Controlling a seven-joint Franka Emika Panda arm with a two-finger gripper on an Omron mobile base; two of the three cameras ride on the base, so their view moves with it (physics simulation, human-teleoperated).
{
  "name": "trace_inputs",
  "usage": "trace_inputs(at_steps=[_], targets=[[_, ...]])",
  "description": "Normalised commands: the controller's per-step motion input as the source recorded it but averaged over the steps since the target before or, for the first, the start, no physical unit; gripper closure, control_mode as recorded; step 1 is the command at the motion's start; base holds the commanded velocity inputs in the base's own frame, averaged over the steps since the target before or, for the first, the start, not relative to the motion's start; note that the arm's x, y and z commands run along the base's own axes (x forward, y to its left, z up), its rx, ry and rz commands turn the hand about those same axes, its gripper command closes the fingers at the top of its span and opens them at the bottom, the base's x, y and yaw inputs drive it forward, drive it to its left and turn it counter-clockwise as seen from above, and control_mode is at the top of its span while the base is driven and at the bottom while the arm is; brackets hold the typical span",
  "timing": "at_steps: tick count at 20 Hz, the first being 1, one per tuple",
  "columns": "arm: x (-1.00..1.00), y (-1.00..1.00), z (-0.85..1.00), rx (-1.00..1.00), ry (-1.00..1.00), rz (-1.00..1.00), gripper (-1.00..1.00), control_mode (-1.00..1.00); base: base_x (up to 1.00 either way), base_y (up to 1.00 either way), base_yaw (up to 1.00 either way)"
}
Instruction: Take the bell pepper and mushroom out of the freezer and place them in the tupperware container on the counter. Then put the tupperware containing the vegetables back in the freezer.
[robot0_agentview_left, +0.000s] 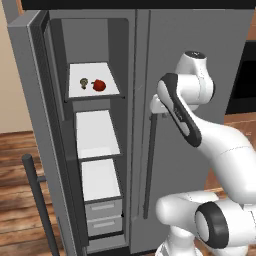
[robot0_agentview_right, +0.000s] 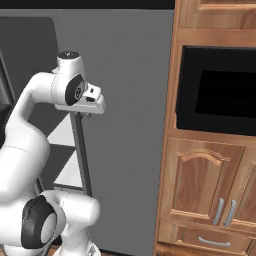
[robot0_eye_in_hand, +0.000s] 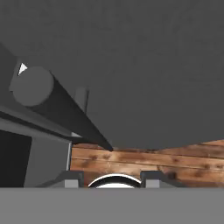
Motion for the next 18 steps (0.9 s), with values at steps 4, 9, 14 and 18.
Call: trace_inputs(at_steps=[4, 9, 14, 18], targets=[[-0.57, 0.07, 0.34, 0.0, -0.26, 0.0, -1.0, -1.0, 0.0, 0.0, 0.0], [-1.0, 0.0, 0.68, 0.0, -0.46, 0.0, -1.0, -1.0, 0.0, 0.0, 0.0], [-0.7, 0.04, 0.28, 0.0, -0.33, 0.0, -1.0, -1.0, 0.0, 0.0, 0.0], [-0.48, 0.11, 0.11, 0.0, -0.09, 0.0, -1.0, -1.0, 0.0, 0.0, 0.0]])
